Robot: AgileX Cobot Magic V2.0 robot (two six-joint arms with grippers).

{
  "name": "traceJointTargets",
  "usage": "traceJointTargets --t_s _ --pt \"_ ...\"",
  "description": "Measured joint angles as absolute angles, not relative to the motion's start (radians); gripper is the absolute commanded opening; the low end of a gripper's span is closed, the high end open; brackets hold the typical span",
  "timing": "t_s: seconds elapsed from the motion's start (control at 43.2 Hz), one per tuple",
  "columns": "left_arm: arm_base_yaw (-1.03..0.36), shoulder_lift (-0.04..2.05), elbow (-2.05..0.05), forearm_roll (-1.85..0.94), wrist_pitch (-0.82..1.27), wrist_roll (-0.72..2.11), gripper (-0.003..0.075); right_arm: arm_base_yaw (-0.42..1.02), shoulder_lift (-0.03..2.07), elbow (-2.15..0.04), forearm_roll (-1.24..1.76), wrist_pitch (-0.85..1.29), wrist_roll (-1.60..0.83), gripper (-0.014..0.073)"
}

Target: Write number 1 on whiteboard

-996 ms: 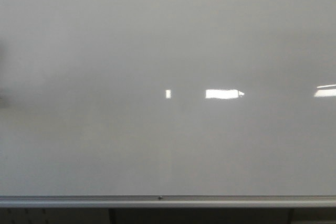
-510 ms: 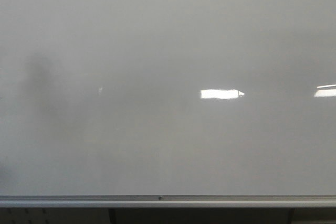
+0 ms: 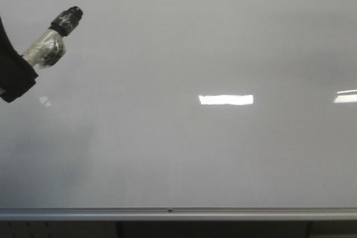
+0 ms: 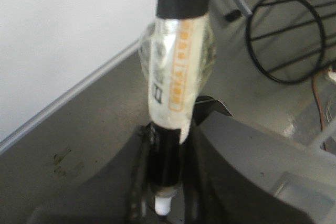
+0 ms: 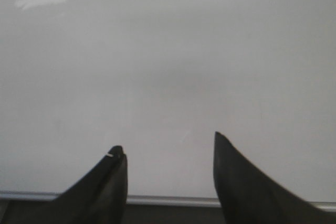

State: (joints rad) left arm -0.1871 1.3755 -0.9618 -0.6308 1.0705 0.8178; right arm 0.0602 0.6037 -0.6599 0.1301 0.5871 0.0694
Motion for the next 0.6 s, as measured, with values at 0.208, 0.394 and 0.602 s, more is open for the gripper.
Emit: traceJointTargets --t_s 0.208,0.394,0.602 --pt "-0.355 1.375 -0.979 -0.651 1.188 0.945 -0.0020 0.133 0.799 -0.819 0.381 0.747 -0.206 0.0406" --pt "-0.464 1.375 -0.979 -0.654 1.213 0.968 -0.0020 0.141 0.957 -0.952 0.707 0.992 -0.495 0.0409" --pt "-0.508 1.375 -0.979 -0.655 1.213 0.972 -0.0020 0.144 1.107 -0.978 0.982 1.199 -0.722 0.0409"
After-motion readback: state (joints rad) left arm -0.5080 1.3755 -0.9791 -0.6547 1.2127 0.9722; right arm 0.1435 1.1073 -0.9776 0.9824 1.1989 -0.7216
